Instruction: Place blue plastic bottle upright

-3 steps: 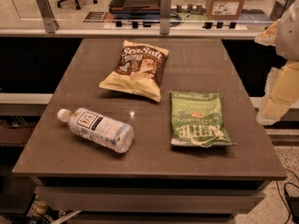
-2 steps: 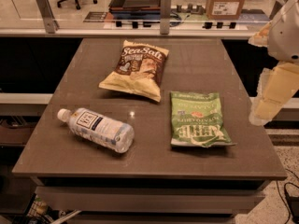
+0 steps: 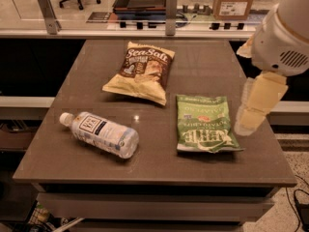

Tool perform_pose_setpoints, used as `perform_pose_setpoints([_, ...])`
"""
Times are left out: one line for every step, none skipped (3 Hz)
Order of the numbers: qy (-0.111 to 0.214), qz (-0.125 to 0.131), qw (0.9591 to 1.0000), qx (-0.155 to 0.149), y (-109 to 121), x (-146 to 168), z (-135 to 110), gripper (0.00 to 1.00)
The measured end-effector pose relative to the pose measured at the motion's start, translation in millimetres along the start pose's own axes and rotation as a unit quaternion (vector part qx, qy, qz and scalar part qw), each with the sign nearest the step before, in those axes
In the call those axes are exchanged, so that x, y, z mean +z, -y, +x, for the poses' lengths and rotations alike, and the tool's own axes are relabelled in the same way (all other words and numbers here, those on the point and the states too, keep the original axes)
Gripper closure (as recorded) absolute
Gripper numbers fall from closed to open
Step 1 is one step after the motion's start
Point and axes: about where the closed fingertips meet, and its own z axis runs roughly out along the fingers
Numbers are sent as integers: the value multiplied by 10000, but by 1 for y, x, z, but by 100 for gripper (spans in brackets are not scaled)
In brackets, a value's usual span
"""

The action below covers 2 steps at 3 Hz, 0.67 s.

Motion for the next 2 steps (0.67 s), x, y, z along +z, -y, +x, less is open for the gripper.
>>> perform_pose_setpoints([284, -306, 9991, 60, -12, 23, -32, 0])
perform_pose_setpoints([544, -452, 9973, 173, -24, 34, -56, 0])
